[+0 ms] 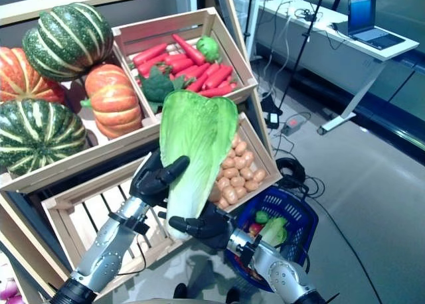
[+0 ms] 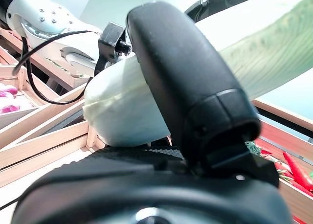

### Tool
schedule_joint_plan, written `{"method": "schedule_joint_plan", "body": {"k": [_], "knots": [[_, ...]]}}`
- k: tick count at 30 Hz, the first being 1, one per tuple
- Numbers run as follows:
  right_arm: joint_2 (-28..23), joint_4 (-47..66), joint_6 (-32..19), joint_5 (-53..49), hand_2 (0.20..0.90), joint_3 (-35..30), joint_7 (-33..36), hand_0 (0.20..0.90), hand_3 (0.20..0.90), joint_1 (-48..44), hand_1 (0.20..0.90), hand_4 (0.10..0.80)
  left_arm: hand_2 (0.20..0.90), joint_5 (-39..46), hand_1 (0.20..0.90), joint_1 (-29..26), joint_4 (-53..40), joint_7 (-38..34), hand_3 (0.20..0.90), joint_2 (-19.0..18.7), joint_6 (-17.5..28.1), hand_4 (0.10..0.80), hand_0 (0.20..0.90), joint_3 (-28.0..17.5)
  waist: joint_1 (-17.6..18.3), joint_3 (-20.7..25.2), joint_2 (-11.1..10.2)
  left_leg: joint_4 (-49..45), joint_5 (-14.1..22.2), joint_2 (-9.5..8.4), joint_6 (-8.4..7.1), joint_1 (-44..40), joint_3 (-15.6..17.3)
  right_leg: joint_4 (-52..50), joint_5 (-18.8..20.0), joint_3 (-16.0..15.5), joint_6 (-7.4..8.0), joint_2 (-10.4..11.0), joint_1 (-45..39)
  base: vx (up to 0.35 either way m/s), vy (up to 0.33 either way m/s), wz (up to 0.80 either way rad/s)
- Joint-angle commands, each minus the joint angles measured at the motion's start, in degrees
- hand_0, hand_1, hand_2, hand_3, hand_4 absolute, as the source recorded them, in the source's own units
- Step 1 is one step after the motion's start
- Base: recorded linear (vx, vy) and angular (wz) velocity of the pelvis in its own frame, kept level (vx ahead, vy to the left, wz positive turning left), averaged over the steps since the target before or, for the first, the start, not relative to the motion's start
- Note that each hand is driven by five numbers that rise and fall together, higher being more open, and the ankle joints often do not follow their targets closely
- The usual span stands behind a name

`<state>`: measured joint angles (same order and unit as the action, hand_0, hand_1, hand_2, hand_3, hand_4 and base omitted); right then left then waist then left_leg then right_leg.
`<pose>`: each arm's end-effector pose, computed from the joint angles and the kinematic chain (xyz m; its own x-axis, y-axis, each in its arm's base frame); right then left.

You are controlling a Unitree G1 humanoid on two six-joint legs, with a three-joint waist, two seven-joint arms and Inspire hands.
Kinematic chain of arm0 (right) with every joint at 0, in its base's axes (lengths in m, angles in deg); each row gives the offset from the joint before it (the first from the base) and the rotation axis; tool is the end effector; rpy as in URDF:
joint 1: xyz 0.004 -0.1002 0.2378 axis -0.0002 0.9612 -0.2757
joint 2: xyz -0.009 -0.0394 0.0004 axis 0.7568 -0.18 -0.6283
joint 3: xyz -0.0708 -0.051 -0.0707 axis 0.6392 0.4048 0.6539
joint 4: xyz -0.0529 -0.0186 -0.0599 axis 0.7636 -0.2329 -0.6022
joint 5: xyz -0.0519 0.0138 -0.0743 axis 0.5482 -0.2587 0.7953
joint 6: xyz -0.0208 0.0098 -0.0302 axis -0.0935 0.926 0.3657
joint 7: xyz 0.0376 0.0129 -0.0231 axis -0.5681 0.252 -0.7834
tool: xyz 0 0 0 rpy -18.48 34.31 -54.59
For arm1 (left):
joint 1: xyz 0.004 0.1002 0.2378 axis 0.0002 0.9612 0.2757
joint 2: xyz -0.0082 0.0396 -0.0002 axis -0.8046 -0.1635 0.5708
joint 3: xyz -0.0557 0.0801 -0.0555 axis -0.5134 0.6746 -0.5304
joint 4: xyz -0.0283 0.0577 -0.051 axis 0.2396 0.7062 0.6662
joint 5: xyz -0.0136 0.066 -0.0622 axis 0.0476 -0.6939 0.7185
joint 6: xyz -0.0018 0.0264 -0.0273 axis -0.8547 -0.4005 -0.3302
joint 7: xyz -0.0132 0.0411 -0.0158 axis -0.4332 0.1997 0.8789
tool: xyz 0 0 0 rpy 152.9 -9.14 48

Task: Put vegetables into the basket

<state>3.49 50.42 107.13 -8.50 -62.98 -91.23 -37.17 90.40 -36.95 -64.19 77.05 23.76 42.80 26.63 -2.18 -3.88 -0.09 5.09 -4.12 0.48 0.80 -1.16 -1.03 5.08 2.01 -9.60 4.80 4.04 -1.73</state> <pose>0.1572 -0.1565 0.0039 0.5853 0.8108 -0.0025 -0.4589 0.3338 0.8234 0.1846 0.1577 0.0443 0.8693 -0.4394 0.2264 0.4942 0.7834 -0.3770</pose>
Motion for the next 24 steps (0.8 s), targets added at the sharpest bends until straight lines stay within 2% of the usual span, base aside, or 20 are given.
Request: {"method": "schedule_joint_plan", "body": {"k": [1, 10, 14, 17, 24], "knots": [[5.6, 7.9, -4.2, -9.6, 0.300, -1.5, -2.1, 0.300, 0.300, -6.4, 0.300, 0.400, 0.300, -3.4, 0.300, -5.1, -2.6, 3.3, 0.300, -0.5, 5.2, 0.400, 0.300, 2.4, 0.1, 2.4, -2.2, -0.1, 1.8, 0.14, -0.72, -0.3, -0.1, -0.1, 3.0, 1.4, 0.24, 2.1, -1.1, 0.000, 0.000, 0.00], [5.1, 7.0, -4.3, -8.3, 0.300, -1.4, -2.0, 0.300, 0.300, -6.1, 0.300, 0.400, 0.300, -6.9, 0.300, -5.6, -3.0, 2.8, 0.300, -1.6, 5.5, 0.400, 0.300, 2.3, 0.0, 2.3, -2.1, -0.1, 1.8, 0.18, -0.73, -0.4, -0.1, -0.1, 3.0, 1.4, 0.25, 2.2, -1.2, 0.000, 0.000, 0.00], [4.4, 6.7, -4.1, -6.0, 0.300, -1.6, -0.4, 0.300, 0.300, -6.0, 0.300, 0.400, 0.300, -13.7, 0.300, -6.2, -3.4, 2.0, 0.300, -3.2, 5.9, 0.400, 0.300, 2.2, 0.1, 2.3, -2.1, -0.1, 1.8, 0.17, -0.73, -0.5, -0.1, -0.1, 3.0, 1.4, 0.28, 2.2, -1.2, 0.000, 0.000, 0.00], [2.2, 6.5, -3.8, -3.8, 0.300, -2.3, 0.8, 0.300, 0.300, -5.4, 0.300, 0.400, 0.300, -19.6, 0.300, -6.5, -3.9, 2.3, 0.300, -6.3, 7.0, 0.400, 0.300, 1.4, 0.1, 2.3, -1.8, -0.1, 1.7, 0.19, -0.73, -0.6, -0.1, -0.1, 3.0, 1.4, 0.35, 2.2, -1.3, 0.000, 0.000, 0.00], [-3.5, 4.9, -3.9, 2.0, 0.300, -5.0, 2.8, 0.300, 0.300, -4.1, 0.300, 0.400, 0.300, -21.3, 0.300, -6.5, -6.1, 3.9, 0.300, -13.8, 6.0, 0.400, 0.300, -2.7, 0.0, 2.6, -1.6, -0.1, 1.4, 0.30, -1.00, -0.5, 0.0, -0.1, 3.1, 1.1, 0.58, 2.4, -1.5, 0.000, 0.000, 0.00]]}}
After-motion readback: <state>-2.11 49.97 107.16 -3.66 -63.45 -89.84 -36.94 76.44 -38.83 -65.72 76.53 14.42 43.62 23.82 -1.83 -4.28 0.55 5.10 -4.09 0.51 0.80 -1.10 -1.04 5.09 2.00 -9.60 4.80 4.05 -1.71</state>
